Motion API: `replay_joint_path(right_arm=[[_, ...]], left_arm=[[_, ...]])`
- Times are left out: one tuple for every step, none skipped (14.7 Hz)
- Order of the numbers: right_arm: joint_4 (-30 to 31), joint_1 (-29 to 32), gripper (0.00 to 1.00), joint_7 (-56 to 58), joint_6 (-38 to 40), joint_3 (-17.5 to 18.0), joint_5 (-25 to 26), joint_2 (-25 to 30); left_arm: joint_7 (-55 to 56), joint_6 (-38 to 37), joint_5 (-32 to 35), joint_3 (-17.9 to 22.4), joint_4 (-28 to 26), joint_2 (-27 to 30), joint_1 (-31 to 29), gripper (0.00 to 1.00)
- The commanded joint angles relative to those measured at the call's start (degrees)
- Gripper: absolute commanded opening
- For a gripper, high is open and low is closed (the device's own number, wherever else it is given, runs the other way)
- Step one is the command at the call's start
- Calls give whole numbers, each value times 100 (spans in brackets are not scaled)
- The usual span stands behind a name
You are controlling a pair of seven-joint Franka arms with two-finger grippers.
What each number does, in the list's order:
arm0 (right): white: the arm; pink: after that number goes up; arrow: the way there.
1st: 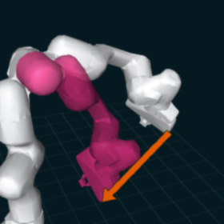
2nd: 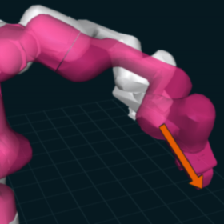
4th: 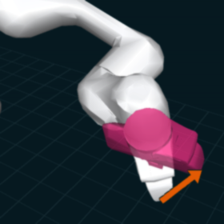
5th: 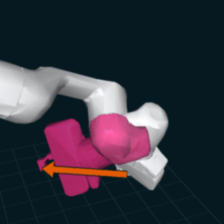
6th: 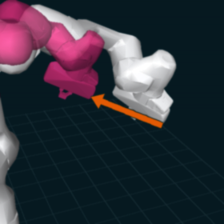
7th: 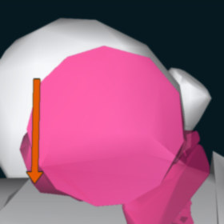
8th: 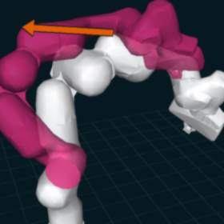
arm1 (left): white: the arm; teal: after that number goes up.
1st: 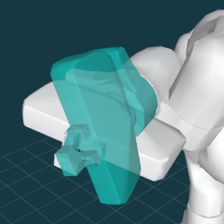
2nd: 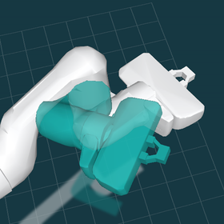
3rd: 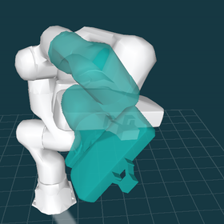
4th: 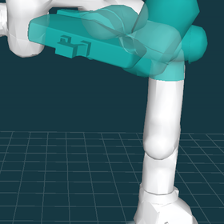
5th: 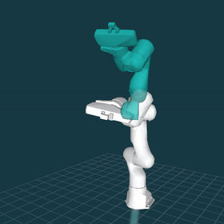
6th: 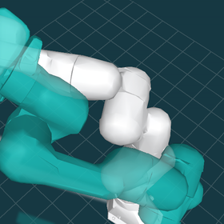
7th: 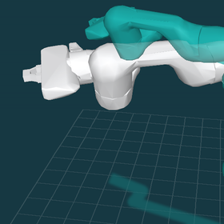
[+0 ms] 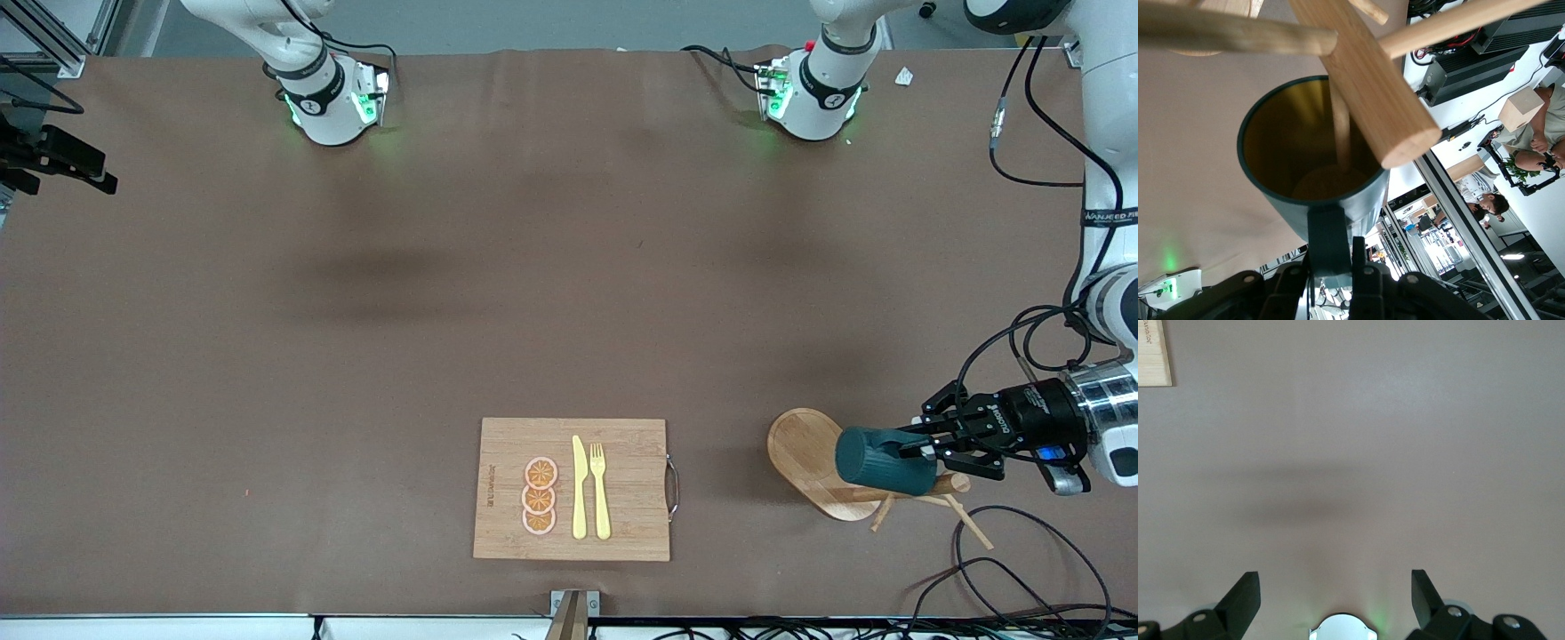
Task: Pass cup and hang on rack
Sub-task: 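Tilt the mug and hook its handle onto a rack peg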
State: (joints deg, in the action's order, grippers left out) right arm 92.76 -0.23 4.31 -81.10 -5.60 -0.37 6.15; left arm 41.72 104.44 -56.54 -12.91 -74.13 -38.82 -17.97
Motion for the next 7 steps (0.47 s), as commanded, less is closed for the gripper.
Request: replay_joint_path(right_arm=[[119, 49, 100, 79, -37, 50, 72, 132], [119, 49, 100, 79, -37, 59, 72, 141], [119, 49, 100, 79, -37, 59, 72, 141], [119, 41, 100, 79, -37, 59, 72, 141], [119, 49, 100, 79, -37, 59, 72, 132], [119, 41, 100, 79, -37, 59, 72, 141], [119, 40, 100, 79, -37, 68, 72, 141]], left_arm=[[-155, -91, -147, -9, 110, -90, -75, 1], [-234, -91, -147, -9, 110, -90, -101, 1], [-287, -91, -147, -9, 92, -108, -110, 1], [-296, -91, -147, -9, 92, -125, -119, 1], [-296, -91, -147, -9, 92, -125, -110, 2], [-296, -91, -147, -9, 109, -125, -110, 3], [-296, -91, -147, -9, 110, -125, -110, 3]])
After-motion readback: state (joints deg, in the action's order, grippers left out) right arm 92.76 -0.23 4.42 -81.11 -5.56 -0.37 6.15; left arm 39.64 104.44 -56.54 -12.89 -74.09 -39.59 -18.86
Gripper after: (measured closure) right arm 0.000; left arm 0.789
